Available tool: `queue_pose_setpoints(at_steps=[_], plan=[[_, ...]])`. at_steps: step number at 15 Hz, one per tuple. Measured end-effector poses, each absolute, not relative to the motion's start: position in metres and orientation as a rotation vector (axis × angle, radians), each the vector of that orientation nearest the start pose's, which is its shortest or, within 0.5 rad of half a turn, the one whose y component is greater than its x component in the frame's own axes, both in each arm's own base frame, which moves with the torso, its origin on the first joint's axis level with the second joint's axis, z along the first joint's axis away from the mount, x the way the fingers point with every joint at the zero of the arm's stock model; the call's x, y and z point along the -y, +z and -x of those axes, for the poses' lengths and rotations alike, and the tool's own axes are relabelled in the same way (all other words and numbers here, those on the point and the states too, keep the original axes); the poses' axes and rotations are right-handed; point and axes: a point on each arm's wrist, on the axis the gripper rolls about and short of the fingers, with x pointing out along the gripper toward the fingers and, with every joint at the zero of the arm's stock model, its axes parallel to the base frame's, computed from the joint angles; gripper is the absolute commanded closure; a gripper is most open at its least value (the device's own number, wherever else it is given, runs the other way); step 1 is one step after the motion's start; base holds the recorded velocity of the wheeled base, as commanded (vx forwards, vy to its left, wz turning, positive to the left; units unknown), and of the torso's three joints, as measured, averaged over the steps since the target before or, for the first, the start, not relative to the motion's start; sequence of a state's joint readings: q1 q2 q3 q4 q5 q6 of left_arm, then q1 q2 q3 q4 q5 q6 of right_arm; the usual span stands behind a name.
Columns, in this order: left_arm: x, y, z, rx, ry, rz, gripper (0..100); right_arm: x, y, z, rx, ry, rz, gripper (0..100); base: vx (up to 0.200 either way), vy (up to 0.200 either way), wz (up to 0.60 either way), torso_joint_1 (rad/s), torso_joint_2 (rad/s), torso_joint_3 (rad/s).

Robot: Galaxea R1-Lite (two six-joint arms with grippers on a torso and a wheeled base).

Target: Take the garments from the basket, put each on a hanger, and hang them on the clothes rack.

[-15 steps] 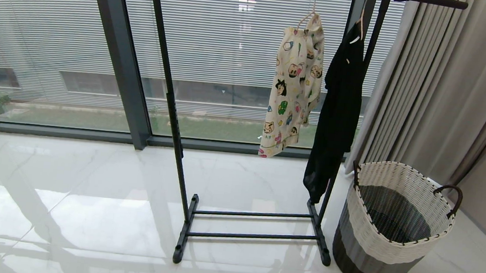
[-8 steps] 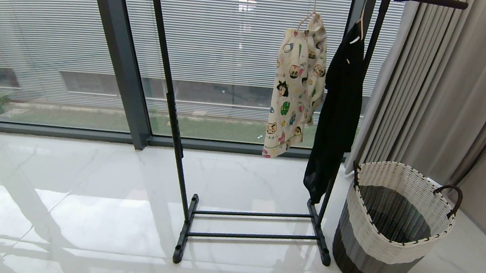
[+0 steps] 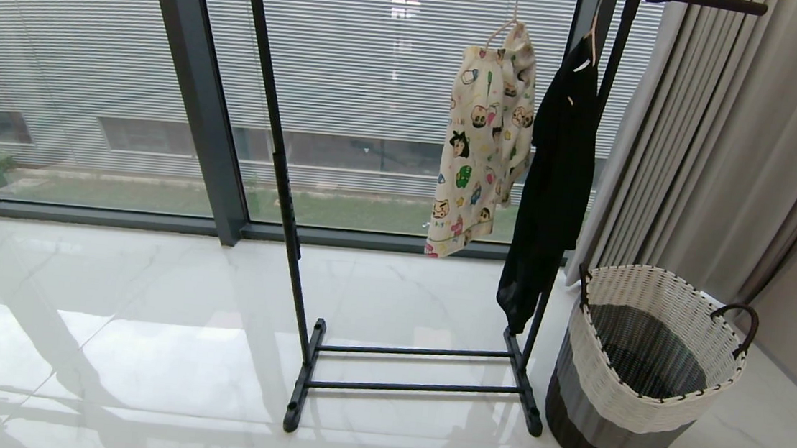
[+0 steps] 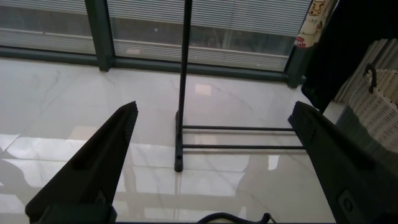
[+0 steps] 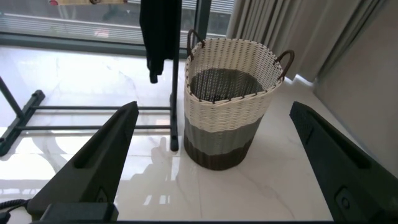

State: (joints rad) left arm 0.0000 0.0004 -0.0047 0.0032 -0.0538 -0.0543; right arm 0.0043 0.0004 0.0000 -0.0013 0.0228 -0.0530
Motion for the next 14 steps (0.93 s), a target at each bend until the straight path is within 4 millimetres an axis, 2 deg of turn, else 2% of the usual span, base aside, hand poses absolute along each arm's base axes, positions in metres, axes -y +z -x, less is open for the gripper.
queue_pose_setpoints(at_steps=[14], plan=[[0.0012, 0.0761, 0.0230, -0.001, -0.054, 0.054, 0, -0.0004, 0.0756, 0.0228, 0.002, 0.027, 0.053, 0, 0.000, 0.000, 0.00, 0.000, 0.00, 0.000]])
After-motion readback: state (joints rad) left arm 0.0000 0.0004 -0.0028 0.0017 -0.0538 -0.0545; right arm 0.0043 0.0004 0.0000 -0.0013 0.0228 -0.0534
